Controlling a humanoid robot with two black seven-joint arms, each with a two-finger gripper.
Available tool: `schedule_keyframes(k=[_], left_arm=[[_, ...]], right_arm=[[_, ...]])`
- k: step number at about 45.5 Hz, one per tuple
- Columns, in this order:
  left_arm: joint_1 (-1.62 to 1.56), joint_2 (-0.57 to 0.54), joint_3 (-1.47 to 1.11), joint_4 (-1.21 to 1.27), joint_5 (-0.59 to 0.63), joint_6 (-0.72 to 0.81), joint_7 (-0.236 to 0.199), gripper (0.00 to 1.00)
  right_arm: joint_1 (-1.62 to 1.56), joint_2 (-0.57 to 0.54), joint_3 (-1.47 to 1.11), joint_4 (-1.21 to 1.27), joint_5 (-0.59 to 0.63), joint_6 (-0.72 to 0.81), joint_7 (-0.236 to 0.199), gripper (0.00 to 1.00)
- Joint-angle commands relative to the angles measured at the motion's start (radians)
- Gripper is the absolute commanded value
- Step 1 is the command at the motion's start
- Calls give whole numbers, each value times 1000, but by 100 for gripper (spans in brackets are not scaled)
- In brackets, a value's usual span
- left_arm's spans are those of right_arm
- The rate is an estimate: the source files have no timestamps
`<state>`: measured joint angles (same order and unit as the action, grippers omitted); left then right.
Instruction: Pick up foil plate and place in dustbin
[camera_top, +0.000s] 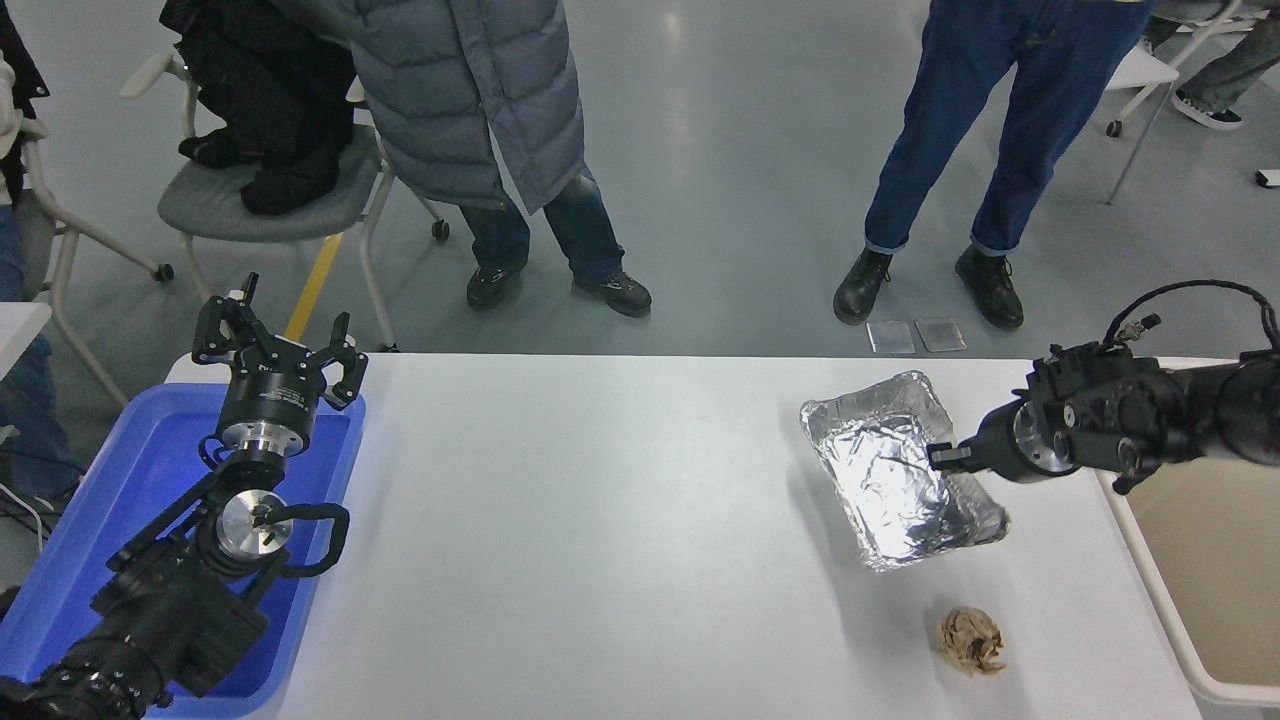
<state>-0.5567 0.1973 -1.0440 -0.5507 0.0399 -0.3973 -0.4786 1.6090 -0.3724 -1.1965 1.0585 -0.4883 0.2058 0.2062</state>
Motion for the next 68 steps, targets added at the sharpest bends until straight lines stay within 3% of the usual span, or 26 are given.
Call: schedule_keyframes(k=[1,22,39,54,58,68], left_arm=[[1,1,-2,0,0,0,0,99],[1,1,-4,0,0,0,0,99],[1,1,-4,0,0,0,0,99],[1,1,-4,0,0,0,0,99],[1,1,-2,0,0,0,0,99],[1,1,-2,0,0,0,0,99]], right_arm=[[368,-98,-123,280,-64,46,1,0],[831,-94,-238,426,-99,291,-2,0],[842,-106,-307,428,-153,284,-7,0],[629,-393,-290,143,-400,277,9,0],[502,-460,-217,3,-434,276,30,0],[106,-484,-51,-388,-460,201,150,0]])
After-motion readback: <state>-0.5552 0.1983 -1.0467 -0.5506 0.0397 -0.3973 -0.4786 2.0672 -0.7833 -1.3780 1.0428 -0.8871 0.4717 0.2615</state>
